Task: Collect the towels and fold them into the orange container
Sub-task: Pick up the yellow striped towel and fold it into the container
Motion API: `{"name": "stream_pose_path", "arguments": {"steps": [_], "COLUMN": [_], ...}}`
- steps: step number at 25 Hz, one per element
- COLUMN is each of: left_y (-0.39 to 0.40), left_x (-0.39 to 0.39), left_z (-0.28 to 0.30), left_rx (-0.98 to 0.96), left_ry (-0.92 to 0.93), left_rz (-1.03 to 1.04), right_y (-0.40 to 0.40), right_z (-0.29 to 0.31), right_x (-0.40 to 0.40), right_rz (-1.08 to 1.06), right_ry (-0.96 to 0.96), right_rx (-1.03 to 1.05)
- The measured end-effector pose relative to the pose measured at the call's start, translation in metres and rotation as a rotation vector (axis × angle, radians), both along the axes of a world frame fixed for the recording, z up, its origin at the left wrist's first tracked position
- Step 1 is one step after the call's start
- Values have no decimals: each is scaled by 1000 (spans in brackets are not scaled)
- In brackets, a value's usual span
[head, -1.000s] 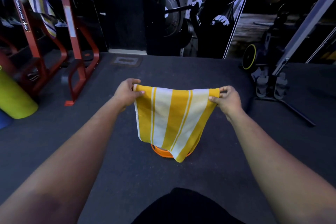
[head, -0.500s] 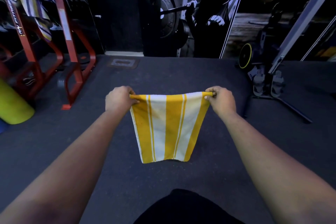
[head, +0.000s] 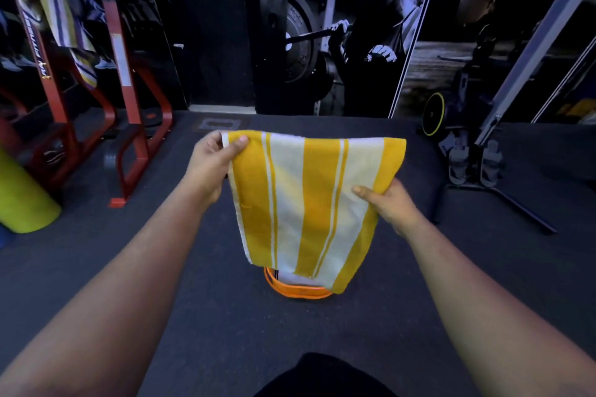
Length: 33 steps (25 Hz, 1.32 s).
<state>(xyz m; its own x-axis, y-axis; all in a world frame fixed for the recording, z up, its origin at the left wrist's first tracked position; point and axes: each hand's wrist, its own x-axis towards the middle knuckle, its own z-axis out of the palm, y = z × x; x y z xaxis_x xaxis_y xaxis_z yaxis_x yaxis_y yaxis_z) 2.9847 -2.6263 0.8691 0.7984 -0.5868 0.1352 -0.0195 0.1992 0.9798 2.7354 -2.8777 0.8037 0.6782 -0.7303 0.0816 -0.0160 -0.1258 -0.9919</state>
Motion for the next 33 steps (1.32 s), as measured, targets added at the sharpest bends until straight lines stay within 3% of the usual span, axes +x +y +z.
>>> {"name": "stream_pose_path", "arguments": {"steps": [2, 6, 8, 10, 12, 17, 20, 22, 26, 30, 31, 33], "left_y": [-4, 26, 22, 11, 9, 34, 17, 12, 20, 12, 11, 14], "left_x": [5, -7, -5, -4, 0, 2, 4, 3, 3, 6, 6, 6], "left_z": [5, -61, -61, -41, -31, -88, -84, -84, -108, -89, -84, -83], "left_rx": [-89, 370, 293, 118, 23, 410, 276, 150, 431, 179, 116, 168], "left_ry": [77, -58, -8, 74, 199, 59, 152, 231, 86, 203, 226, 129], "left_rz": [23, -166, -131, -79, -67, -80, 88, 73, 52, 112, 70, 35], "right_y": [5, 2, -4, -6, -2, 2, 2, 3, -6, -6, -6, -7], "right_z": [-4, 20, 22, 5, -15, -16, -27, -29, -14, -21, -23, -26], "right_x": [6, 13, 7, -2, -11, -1, 3, 3, -1, -14, -15, -11], "right_rz": [2, -46, -10, 145, 266, -32, -184, -223, -166, 55, 29, -76], "right_ry": [19, -133, -142, 5, 191, 67, 81, -15, -206, 72, 103, 64], "right_rx": [16, 97, 210, 286, 226, 145, 128, 184, 296, 164, 134, 90]}}
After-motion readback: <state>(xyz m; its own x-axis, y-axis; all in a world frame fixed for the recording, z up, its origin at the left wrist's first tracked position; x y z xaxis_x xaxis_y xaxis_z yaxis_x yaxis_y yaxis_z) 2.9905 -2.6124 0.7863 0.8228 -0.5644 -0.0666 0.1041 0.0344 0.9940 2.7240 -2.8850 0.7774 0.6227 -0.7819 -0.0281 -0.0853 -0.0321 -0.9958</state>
